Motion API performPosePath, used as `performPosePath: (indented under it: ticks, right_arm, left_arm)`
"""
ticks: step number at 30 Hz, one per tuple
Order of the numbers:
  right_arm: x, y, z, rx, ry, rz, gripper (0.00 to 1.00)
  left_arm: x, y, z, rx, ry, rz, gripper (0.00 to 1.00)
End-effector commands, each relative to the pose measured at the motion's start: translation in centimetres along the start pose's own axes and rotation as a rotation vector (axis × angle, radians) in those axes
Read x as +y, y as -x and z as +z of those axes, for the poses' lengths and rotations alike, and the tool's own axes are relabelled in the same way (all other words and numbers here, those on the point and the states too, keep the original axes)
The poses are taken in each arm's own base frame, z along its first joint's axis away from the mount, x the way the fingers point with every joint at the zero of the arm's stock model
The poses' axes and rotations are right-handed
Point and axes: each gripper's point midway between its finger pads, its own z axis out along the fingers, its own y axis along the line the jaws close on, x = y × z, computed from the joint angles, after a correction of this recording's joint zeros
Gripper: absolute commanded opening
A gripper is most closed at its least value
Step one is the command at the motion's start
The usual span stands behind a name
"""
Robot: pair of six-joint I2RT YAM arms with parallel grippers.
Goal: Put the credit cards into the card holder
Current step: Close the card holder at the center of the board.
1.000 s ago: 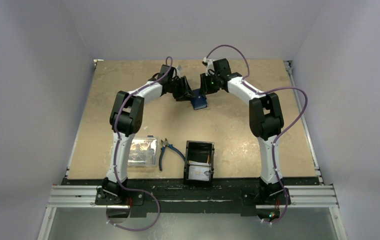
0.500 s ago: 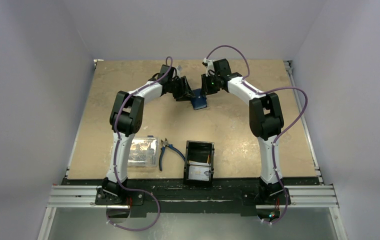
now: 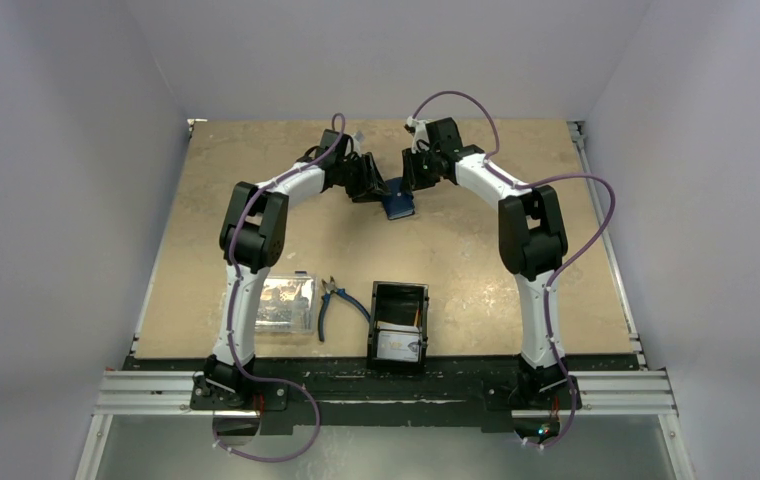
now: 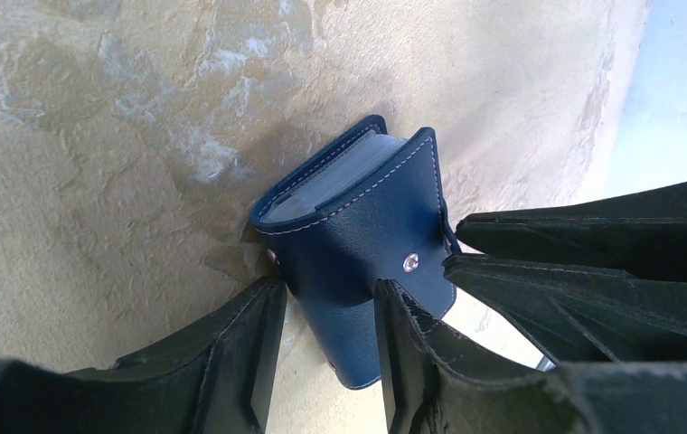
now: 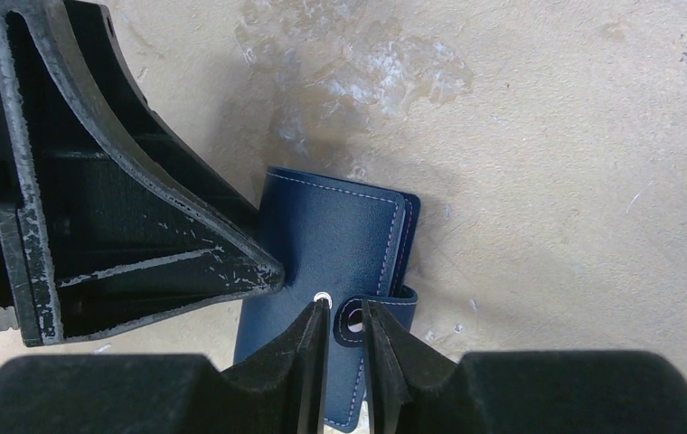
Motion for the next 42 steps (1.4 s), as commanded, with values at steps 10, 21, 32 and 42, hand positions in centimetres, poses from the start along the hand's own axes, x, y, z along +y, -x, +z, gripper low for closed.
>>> performPosePath:
  ticks: [10, 21, 32, 42]
  right_arm:
    - [-0.3, -0.2, 0.3, -0.001, -0.023, -0.023, 0.3]
    - [-0.8, -0.2, 0.1, -0.004, -0.055, -0.028, 0.35]
    - [-0.5, 0.0, 0.1, -0.008, -0.035, -0.032, 0.16]
    - [0.5, 1.7, -2.2, -0.093, 0.1, 0.098, 0.0]
  left_arm:
    - [-0.4, -0.3, 0.6, 0.018, -0.023, 0.033, 0.45]
    - [-0.4, -0.4, 0.7, 0.02, -0.029, 0.033, 0.45]
    - [-0.4, -0.5, 0.8, 0.023, -0.034, 0.029, 0.45]
    - [-0.3, -0.6, 0.8, 0.026, -0.033, 0.028, 0.45]
